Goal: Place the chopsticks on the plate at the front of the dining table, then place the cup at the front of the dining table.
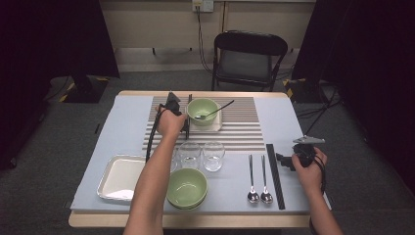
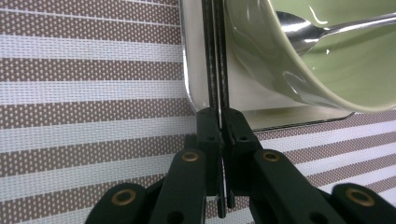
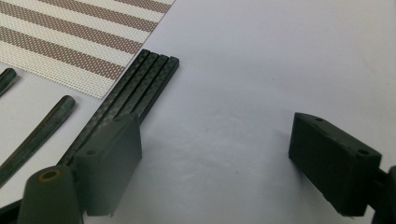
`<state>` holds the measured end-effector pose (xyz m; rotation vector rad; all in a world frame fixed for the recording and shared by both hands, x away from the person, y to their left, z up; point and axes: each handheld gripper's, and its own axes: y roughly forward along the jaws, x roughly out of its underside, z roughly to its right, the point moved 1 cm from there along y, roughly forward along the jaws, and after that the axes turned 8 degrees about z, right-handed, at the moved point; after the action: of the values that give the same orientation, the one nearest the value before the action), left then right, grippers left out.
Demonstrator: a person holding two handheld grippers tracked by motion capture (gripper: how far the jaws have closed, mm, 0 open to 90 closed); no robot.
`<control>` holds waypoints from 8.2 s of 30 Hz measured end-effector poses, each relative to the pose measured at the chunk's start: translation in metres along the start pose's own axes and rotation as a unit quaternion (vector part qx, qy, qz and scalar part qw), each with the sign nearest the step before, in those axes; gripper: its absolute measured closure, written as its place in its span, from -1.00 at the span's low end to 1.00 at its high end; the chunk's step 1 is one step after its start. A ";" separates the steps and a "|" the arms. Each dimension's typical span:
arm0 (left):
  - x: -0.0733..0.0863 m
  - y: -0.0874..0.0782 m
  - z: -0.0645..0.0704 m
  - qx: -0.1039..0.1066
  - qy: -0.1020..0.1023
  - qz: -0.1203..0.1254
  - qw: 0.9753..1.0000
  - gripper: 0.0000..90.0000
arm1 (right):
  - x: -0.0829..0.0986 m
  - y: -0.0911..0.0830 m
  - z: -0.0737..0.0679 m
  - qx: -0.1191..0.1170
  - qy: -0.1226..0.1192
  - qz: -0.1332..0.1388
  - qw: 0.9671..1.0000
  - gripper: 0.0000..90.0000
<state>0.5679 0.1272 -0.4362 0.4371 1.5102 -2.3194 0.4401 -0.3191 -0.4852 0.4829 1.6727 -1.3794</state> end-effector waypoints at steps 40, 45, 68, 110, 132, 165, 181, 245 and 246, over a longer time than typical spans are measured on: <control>-0.002 0.000 -0.001 0.007 -0.001 0.009 1.000 0.97 | 0.000 0.000 0.000 0.001 -0.001 0.000 1.000 -0.63; -0.002 -0.001 -0.002 0.007 -0.004 0.006 1.000 0.97 | 0.000 0.000 0.000 0.001 -0.001 0.000 1.000 -0.63; -0.001 0.001 -0.001 0.007 -0.004 0.003 1.000 0.93 | 0.000 0.000 0.000 0.001 -0.001 0.000 1.000 -0.63; 0.003 0.002 0.004 0.005 0.005 -0.007 1.000 0.79 | 0.000 0.000 0.000 0.000 0.000 0.000 1.000 -0.63; 0.004 0.001 0.004 0.004 0.012 -0.005 1.000 0.71 | 0.000 0.000 0.000 0.000 0.000 0.000 1.000 -0.63; 0.004 -0.011 0.001 0.006 0.017 0.002 1.000 0.61 | 0.000 0.000 0.000 0.000 0.000 0.000 1.000 -0.63; 0.006 -0.040 -0.007 0.006 0.044 0.041 0.998 0.25 | 0.000 0.000 0.000 -0.002 0.000 0.000 1.000 -0.64; 0.021 -0.105 -0.051 0.037 0.049 0.097 0.993 -0.27 | 0.000 0.000 0.000 -0.001 -0.001 0.001 1.000 -0.64; 0.022 -0.106 -0.052 0.039 0.047 0.099 0.993 -0.28 | 0.000 0.000 0.000 -0.001 -0.001 0.001 1.000 -0.64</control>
<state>0.5056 0.2122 -0.3793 0.6934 1.3515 -2.2354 0.4403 -0.3193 -0.4854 0.4817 1.6718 -1.3774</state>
